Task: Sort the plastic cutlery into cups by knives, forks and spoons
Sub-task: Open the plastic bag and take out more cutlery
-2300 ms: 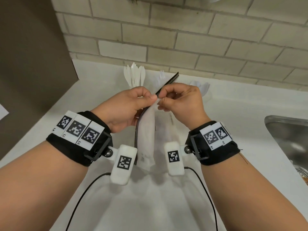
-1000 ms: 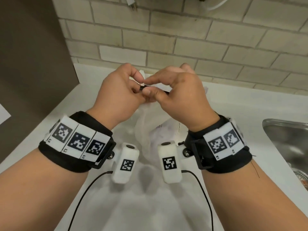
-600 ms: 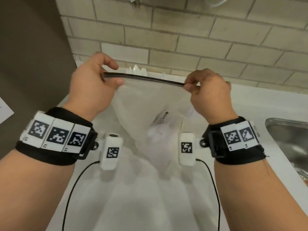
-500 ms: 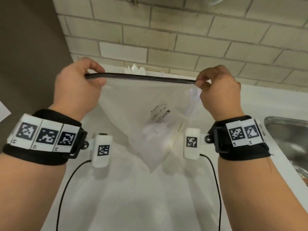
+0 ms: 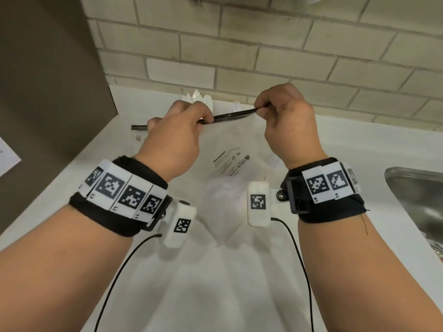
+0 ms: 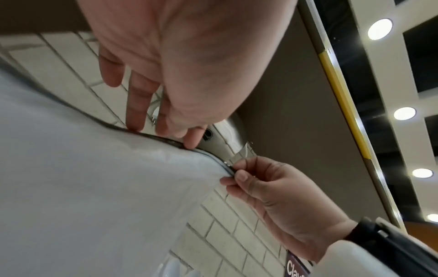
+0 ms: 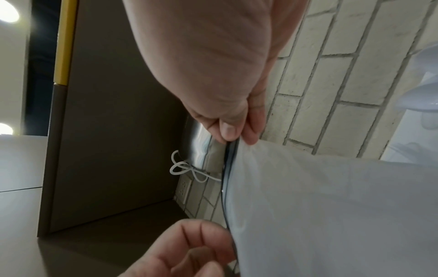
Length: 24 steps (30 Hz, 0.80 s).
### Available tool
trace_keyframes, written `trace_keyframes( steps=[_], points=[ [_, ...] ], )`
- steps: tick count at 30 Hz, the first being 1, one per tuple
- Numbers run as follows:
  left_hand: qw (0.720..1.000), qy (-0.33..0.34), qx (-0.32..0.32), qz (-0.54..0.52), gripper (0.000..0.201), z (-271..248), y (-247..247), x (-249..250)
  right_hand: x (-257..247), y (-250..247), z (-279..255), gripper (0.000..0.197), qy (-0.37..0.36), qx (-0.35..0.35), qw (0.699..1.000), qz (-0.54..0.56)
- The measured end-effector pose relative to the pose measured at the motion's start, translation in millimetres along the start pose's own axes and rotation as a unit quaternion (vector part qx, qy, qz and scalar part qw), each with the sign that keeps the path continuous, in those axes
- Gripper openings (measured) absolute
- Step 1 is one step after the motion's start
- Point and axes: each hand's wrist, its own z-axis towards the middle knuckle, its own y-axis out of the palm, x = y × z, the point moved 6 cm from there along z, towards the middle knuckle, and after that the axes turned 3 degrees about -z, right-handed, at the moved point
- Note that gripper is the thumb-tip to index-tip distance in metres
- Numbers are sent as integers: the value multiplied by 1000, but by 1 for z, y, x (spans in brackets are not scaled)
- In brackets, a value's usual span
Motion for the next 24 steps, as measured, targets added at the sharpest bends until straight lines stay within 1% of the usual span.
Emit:
trace_keyframes(
  steps=[3,6,8,11,14,16,18,19,20,21,23,24],
  points=[
    [1000,9,-30,6,32,1,6,4,-1,-1,0,20,0,9,1000,11],
    [999,12,-33,-18,26,1,6,5,0,-2,-1,22,9,17,1000,19],
    [999,13,-29,-25,22,1,4,5,4,-2,-2,24,49,11,997,50],
    [996,25,-77,-22,16,0,9,7,10,5,-5,23,145,-11,981,129],
    [993,28,-110,-10,18,-1,17,7,10,15,-11,22,198,-29,961,191],
    [993,28,-114,21,22,-1,20,6,9,22,-15,23,216,-33,947,235],
    [996,14,-92,14,22,2,19,4,8,29,-22,23,242,-32,935,258],
    [997,-6,-69,-14,20,4,16,2,9,33,-27,19,264,-41,930,251],
    [996,-33,-49,-65,15,5,14,0,7,39,-32,17,288,-66,924,244],
    [988,-62,-39,-134,9,5,14,-2,4,45,-37,19,309,-104,911,251],
    [957,-119,-56,-260,8,3,17,-1,-7,55,-46,28,326,-164,879,305],
    [941,-136,-74,-300,9,0,19,0,-12,57,-47,30,320,-172,875,319]
  ],
)
